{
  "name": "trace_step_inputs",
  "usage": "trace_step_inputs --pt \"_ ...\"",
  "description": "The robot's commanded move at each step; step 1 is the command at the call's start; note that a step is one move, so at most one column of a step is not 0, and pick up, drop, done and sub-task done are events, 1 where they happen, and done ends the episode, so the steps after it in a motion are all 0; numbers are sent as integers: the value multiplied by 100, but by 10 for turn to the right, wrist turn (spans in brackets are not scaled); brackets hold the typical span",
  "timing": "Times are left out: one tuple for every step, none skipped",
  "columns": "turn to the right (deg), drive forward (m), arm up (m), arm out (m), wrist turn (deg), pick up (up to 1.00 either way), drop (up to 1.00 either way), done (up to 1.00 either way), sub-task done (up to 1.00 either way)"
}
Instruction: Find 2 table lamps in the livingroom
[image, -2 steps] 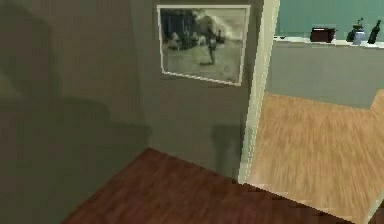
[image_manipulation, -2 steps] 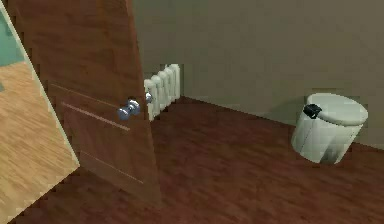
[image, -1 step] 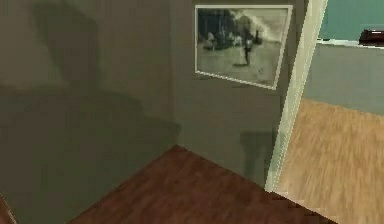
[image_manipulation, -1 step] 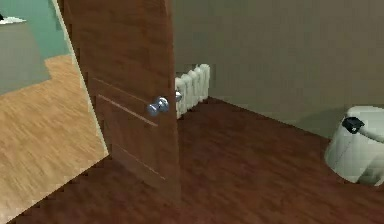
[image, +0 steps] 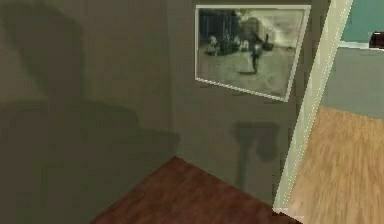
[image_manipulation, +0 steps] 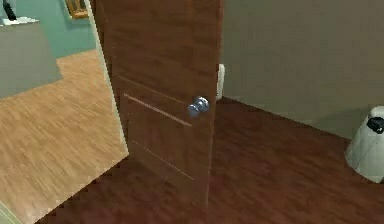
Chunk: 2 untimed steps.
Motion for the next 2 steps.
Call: trace_step_inputs --pt "450 0 0 0 0 0 0 0 0" --pt "30 0 0 0 0 0 0 0 0"
